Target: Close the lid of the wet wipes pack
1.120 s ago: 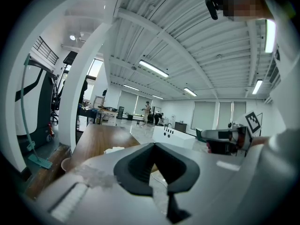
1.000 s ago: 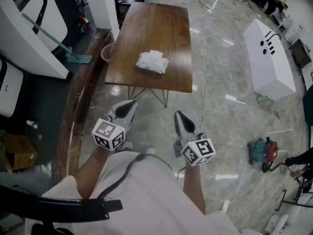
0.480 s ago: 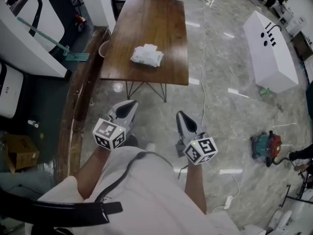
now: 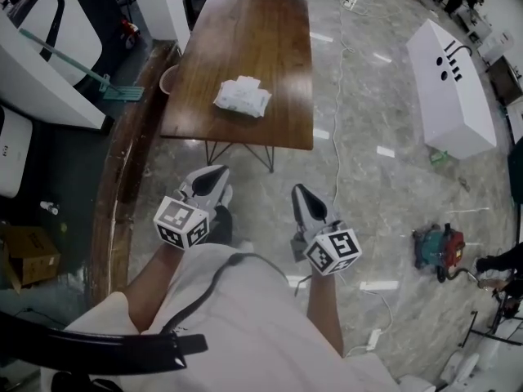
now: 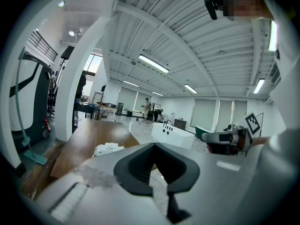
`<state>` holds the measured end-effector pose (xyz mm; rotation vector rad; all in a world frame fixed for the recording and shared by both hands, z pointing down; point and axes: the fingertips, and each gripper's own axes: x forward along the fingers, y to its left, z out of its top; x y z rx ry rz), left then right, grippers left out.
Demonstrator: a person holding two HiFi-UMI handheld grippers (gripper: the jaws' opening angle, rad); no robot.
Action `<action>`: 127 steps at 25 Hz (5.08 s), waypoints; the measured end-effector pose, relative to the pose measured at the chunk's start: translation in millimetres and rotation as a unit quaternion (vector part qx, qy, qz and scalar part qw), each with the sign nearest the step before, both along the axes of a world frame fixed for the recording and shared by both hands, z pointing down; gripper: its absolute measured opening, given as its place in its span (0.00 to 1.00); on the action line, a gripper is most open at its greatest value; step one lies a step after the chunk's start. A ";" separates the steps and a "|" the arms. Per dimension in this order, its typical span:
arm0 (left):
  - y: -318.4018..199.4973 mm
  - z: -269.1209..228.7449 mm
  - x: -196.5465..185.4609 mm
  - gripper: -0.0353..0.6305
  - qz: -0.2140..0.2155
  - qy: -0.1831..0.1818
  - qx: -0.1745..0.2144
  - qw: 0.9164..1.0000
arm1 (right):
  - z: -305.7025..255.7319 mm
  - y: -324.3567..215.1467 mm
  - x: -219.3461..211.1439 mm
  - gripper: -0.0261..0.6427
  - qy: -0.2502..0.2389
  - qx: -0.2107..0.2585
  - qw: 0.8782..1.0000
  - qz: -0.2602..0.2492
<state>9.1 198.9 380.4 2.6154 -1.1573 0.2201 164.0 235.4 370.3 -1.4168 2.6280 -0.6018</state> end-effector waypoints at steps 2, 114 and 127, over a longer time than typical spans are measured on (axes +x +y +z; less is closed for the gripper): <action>-16.5 2.3 0.6 0.06 0.004 0.004 0.000 1.000 | 2.4 -14.2 -1.5 0.05 0.001 -0.002 1.000 0.004; -335.7 214.1 -27.0 0.07 -0.081 -0.039 -0.213 0.973 | 238.6 -475.6 -99.0 0.33 0.025 -0.238 0.934 -0.264; -342.7 219.7 -18.3 0.07 -0.080 -0.027 -0.228 0.970 | 243.3 -471.9 -119.8 0.33 0.022 -0.253 0.915 -0.312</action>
